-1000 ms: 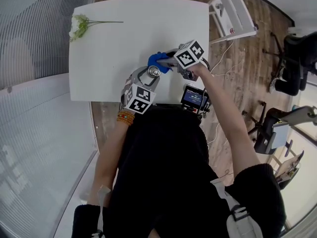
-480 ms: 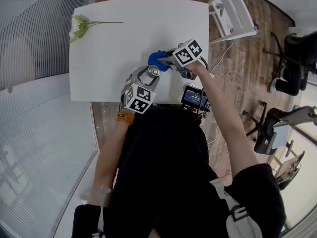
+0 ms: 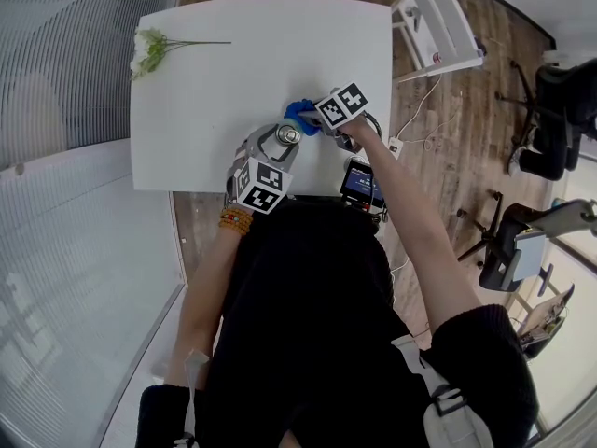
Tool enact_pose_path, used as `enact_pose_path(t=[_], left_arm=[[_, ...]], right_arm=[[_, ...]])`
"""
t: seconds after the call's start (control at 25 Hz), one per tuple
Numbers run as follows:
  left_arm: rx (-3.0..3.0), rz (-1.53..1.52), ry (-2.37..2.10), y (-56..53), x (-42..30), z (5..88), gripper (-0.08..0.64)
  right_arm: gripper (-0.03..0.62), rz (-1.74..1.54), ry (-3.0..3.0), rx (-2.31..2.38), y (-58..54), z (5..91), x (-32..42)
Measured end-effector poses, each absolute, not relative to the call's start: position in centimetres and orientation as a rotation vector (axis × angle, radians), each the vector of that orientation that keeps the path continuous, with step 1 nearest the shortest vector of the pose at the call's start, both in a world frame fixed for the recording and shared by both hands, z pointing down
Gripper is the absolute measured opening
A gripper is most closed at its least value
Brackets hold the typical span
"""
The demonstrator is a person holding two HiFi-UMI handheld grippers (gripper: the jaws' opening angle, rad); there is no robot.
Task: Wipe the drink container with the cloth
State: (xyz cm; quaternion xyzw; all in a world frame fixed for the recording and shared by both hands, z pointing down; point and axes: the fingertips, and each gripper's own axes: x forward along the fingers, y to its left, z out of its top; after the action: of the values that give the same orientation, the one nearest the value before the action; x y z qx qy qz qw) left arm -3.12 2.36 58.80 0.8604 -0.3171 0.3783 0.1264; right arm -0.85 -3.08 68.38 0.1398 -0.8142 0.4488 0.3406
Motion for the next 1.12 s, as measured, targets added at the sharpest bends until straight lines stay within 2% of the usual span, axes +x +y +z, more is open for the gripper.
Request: enact_pose_path(t=[0.32, 0.48, 0.76, 0.96, 1.12], left_arm=[[2.526, 1.119, -0.916, 2.8, -3.1, 58.9, 0.267], [2.624, 0.979, -0.872, 3.5, -3.0, 55.7, 0.266], [2.734, 0.564, -1.043, 0.6, -3.0, 46.3, 0.265], [2.779, 0.307, -1.235, -0.9, -3.9, 39.2, 0.255], [2.765, 0.185, -1.403, -1.6, -6.0, 34.9, 0.228]], right_arm=[[0.124, 1.049, -2.183, 0.495, -3.7, 67.2, 0.2], [0.124, 0.978, -2.368, 0.614, -5.6, 61.1, 1.4], [0.124, 0.529, -2.644, 0.912, -6.9, 47.3, 3.9], [0.126, 0.197, -2.636, 1.21, -4.8, 39.9, 4.6], [0.129, 0.094, -2.583, 1.449, -3.0, 35.4, 4.3]])
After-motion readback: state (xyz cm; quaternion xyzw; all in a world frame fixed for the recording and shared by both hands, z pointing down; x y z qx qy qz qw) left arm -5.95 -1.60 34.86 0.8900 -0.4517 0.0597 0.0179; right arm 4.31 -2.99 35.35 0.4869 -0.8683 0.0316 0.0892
